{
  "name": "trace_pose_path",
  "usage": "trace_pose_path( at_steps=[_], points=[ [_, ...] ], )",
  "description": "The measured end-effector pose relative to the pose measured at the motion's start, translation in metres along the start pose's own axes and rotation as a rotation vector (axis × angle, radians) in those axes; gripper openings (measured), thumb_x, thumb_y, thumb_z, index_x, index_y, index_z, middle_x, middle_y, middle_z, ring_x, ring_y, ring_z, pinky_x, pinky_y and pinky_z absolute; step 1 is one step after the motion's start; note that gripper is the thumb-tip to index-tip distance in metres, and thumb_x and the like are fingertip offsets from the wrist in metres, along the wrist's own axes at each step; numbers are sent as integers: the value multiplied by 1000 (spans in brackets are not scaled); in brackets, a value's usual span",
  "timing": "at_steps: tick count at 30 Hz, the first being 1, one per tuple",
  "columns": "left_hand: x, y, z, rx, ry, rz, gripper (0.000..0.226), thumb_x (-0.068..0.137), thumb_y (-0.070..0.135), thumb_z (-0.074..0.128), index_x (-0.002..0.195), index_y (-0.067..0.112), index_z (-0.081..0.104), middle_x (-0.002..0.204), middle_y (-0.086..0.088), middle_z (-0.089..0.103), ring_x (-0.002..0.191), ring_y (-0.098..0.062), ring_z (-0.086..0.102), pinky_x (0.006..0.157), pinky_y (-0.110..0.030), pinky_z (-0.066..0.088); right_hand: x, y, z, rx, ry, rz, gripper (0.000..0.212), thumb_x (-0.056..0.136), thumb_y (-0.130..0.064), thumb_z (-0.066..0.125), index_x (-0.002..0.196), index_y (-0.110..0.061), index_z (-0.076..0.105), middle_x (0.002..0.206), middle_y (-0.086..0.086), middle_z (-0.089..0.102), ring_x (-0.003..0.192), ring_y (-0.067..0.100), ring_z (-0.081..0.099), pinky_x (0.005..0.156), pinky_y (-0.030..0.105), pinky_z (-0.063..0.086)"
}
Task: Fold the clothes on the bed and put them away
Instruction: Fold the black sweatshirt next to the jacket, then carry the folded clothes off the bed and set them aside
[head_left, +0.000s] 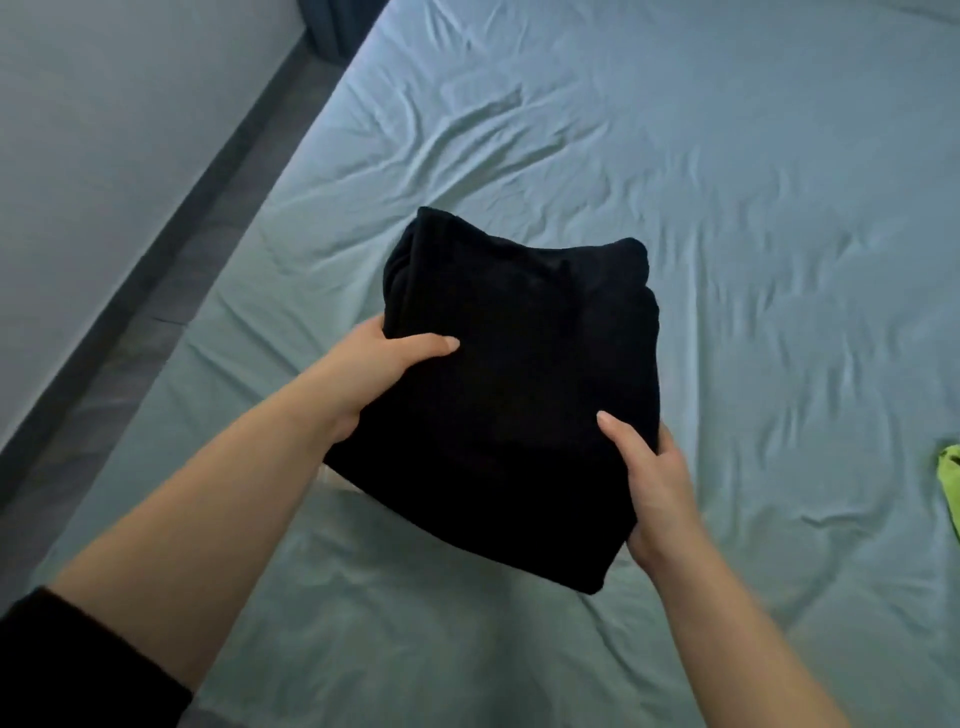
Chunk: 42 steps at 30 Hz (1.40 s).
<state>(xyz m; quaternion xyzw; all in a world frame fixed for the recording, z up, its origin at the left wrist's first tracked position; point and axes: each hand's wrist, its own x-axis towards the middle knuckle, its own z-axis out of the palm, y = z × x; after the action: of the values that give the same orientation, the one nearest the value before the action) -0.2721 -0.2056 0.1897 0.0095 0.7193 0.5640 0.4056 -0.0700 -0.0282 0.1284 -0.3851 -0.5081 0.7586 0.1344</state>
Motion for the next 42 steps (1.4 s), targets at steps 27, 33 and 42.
trace_pose_path(
  at_steps=[27,33,42],
  points=[
    [28,-171,-37,1576,1,-8,100,88,39,59,149,35,-21,160,-7,-19,146,-38,-15,118,-56,4,13,137,69,-1220,-235,-47,62,94,-36,53,150,-27,29,157,-3,25,143,16,26,117,35,24],
    [-47,-170,32,1314,-53,88,73,94,44,49,154,25,12,160,-4,18,145,-23,22,114,-38,31,-81,118,-38,-526,230,304,20,94,-4,53,110,5,63,72,4,62,60,16,56,64,27,52],
    [-192,-178,224,811,-304,65,30,91,8,59,122,8,62,99,-9,67,85,-20,63,73,-20,42,-302,87,-240,-208,572,352,12,93,3,53,89,3,64,60,11,62,42,12,53,42,16,43]
  ],
)
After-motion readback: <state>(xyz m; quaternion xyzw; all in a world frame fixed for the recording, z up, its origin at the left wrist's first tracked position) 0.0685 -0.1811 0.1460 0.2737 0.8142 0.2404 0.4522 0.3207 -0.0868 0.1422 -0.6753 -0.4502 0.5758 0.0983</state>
